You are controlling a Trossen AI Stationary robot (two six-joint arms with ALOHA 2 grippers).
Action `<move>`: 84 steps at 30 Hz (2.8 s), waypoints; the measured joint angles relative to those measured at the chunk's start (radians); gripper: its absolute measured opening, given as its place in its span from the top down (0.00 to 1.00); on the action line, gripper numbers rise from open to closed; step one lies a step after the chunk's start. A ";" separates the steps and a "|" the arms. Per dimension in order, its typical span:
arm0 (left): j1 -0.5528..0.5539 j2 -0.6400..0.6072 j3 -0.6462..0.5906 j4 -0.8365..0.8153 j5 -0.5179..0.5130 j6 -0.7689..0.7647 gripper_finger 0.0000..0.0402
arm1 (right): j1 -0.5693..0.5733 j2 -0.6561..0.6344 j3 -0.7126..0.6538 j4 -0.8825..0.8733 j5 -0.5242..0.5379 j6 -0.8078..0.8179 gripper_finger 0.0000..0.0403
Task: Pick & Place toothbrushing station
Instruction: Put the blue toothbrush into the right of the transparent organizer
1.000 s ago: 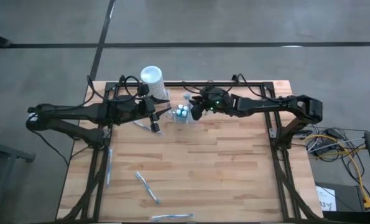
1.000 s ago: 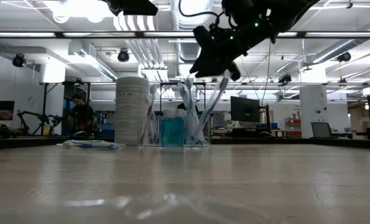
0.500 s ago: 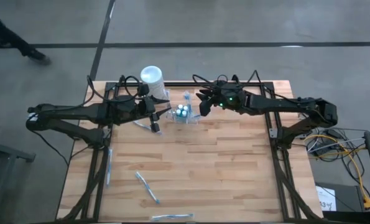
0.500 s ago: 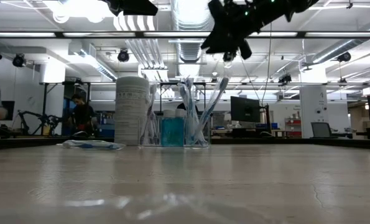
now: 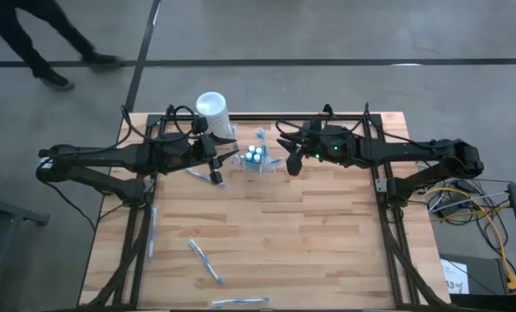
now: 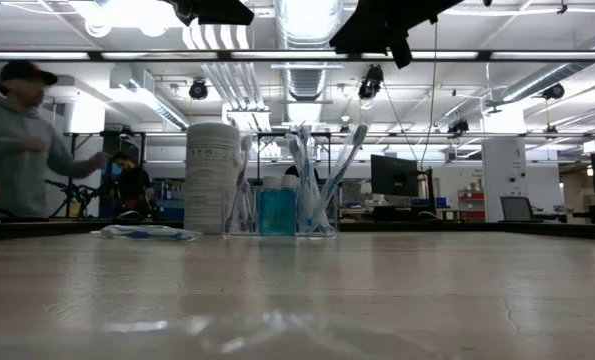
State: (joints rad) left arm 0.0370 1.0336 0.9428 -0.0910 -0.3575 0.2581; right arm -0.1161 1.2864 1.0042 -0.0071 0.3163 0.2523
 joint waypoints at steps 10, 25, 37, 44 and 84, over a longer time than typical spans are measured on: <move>0.000 0.000 0.000 0.000 0.000 0.000 0.66 | 0.127 0.025 0.000 -0.018 -0.002 0.043 0.74; 0.000 0.000 0.000 0.000 0.000 0.000 0.66 | 0.178 0.029 0.000 0.036 -0.027 0.107 0.76; 0.000 0.000 0.000 0.000 0.000 0.000 0.66 | 0.178 0.017 0.000 -0.120 -0.235 0.072 0.83; 0.000 0.000 0.000 0.000 0.000 0.000 0.66 | 0.178 0.010 0.000 -0.135 -0.239 0.054 0.84; 0.000 0.000 0.000 0.000 0.000 0.000 0.66 | 0.313 -0.434 -0.280 0.065 -0.106 -0.035 0.83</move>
State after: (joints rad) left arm 0.0371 1.0336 0.9428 -0.0909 -0.3576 0.2581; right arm 0.1970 0.8528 0.7246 0.0578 0.2104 0.2176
